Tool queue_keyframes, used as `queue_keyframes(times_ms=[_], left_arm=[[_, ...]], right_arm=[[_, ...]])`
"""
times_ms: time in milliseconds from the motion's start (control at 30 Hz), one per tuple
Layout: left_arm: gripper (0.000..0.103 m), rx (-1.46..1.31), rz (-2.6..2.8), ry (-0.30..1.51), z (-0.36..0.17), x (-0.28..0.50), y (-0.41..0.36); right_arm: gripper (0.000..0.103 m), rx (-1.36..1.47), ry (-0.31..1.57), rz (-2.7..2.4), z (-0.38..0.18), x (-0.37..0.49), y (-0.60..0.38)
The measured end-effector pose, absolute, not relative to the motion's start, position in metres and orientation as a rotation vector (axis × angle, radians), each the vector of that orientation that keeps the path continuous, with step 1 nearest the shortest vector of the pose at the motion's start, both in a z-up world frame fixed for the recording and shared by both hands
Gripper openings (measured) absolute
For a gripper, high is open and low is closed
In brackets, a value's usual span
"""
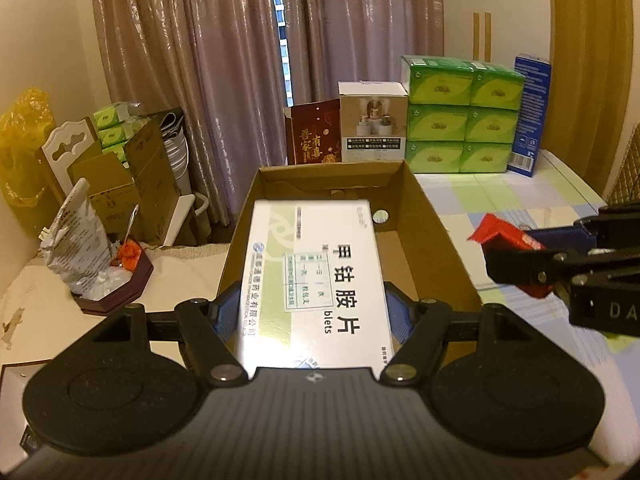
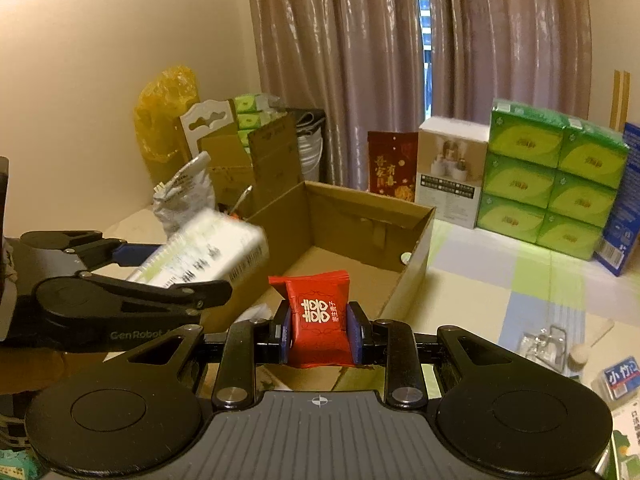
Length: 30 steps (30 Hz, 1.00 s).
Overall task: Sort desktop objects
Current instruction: 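Carry both items to the cardboard box and release them inside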
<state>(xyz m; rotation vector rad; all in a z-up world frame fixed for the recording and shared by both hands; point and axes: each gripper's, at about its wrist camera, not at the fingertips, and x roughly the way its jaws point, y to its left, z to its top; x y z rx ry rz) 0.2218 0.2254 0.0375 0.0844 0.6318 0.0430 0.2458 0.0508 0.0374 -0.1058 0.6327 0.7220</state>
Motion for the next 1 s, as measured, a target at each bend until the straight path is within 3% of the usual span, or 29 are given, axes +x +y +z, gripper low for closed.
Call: queue_keyframes(times_ms=[67,400,467,500,533,1000], left_arm=[[0.077,0.072,0.057,0.632,0.031,0.229,0.231],[0.077,0.018,0.092,0.636,0.019,0.219,0.253],[0.077,0.011,0.101,0.635,0.018,0.214,0.258],[0.077,0.008,0.104,0.635,0.019,0.213,0.259],[0.077,0.008,0.108,0.635,0.019,0.211,0.260],[0.079,-0.039,0.103,0.604,0.034,0.179,0.231]], right_arm=[[0.025,-0.101,0.645,0.720,0.032,0.252,0.053],[0.025,-0.039,0.696,0.755,0.013,0.271,0.072],[0.036,-0.020,0.696,0.766,0.014,0.274,0.074],[0.049,-0.015,0.683,0.759,0.016,0.274,0.072],[0.056,-0.010,0.671,0.756,0.018,0.273,0.070],[0.070,0.040,0.683,0.606,0.019,0.229,-0.036]])
